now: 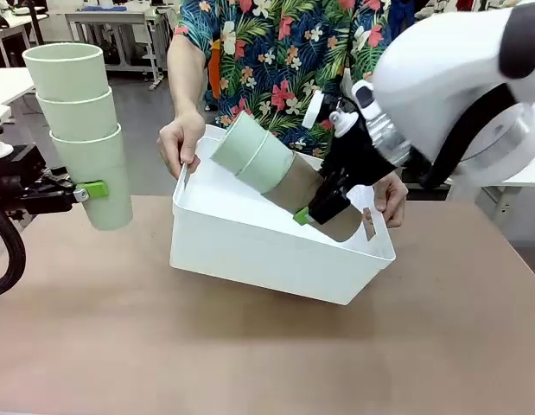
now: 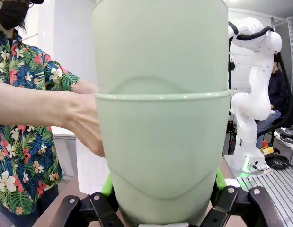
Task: Stack the cups and store them in the basket.
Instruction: Place the stack of Reusable plastic cups into the Pantry Basket.
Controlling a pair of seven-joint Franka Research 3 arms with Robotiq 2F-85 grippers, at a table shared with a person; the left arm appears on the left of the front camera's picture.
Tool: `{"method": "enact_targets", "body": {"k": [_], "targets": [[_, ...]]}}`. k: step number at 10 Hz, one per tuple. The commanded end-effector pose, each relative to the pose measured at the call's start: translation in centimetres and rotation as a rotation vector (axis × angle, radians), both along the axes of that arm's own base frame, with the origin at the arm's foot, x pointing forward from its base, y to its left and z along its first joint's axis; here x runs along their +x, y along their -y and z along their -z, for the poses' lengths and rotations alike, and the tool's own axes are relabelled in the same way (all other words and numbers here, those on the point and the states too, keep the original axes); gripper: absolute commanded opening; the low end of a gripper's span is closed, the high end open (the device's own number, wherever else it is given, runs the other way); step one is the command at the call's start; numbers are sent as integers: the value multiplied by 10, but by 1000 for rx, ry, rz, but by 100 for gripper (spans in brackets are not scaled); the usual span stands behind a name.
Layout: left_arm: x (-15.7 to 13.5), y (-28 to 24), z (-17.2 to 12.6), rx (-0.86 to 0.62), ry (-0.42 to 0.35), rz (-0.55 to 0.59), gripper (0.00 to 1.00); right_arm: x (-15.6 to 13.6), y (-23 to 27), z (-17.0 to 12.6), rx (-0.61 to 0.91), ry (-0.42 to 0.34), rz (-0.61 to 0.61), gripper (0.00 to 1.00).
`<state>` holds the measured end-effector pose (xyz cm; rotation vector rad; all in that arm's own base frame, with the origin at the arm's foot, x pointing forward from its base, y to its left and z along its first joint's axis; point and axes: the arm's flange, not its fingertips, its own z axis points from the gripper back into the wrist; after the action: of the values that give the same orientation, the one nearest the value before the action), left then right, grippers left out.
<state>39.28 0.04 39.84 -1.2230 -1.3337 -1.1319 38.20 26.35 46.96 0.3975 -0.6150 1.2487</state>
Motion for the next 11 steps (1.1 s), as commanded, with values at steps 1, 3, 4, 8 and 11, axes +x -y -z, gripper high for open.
{"method": "enact_targets", "body": {"k": [1, 3, 4, 8, 11], "targets": [[-2, 1, -4, -5, 13, 1, 86, 13, -24, 4, -49, 0, 22, 86], [-2, 1, -4, -5, 13, 1, 86, 5, -20, 25, -107, -9, 17, 86], [-2, 1, -4, -5, 13, 1, 86, 2, -21, 36, -136, -14, 13, 86], [-2, 1, -4, -5, 13, 1, 86, 8, -32, 61, -212, -26, -8, 86], [-2, 1, -4, -5, 13, 1, 86, 3, -17, 54, -224, -23, -21, 86]]}}
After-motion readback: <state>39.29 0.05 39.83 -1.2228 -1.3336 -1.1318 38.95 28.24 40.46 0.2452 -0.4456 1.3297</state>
